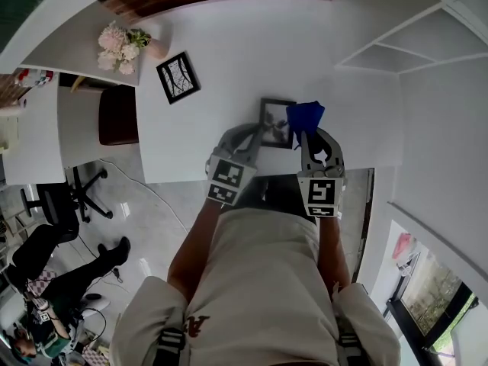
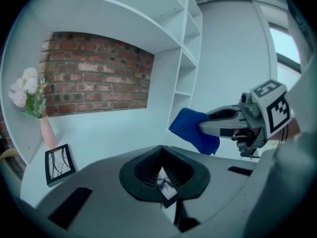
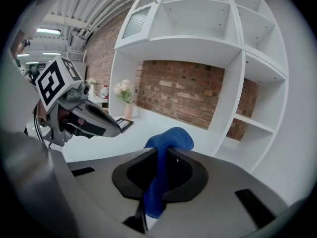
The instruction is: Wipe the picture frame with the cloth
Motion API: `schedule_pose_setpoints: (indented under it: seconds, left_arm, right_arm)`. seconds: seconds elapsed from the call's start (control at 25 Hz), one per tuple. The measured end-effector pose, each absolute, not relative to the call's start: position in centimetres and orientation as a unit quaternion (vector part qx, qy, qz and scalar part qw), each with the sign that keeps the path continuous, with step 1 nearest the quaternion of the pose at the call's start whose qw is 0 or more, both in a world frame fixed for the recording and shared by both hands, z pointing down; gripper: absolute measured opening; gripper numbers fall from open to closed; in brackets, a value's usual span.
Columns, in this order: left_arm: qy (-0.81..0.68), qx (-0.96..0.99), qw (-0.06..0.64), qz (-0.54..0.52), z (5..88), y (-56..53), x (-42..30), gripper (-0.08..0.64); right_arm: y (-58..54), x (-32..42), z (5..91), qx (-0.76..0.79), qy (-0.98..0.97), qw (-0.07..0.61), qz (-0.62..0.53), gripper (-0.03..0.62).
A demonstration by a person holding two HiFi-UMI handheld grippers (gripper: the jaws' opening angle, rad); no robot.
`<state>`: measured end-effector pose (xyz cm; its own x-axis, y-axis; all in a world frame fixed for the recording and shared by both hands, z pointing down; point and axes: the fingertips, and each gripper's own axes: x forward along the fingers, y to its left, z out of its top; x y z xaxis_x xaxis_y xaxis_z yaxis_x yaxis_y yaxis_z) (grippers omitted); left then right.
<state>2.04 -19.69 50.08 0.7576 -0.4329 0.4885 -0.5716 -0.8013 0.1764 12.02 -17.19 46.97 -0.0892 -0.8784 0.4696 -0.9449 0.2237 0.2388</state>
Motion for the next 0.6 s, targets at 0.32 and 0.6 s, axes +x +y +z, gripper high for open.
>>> schedule_pose_setpoints:
  seconds: [0.32,0.6]
  left_arm:
    - [-0.274,0.931,0.141,0.194,46.9,-19.8,1.6,0.002]
    - [-0.276,0.933,0.136,0.186,46.2,-19.6,1.1,0.002]
  right_arm:
    - [-16.3,11.2,45.1,0.629,-0.734,0.247,0.064,0.031]
    - [-16.0,10.6,44.1,0.632,-0.733,0.243,0.056,0.031]
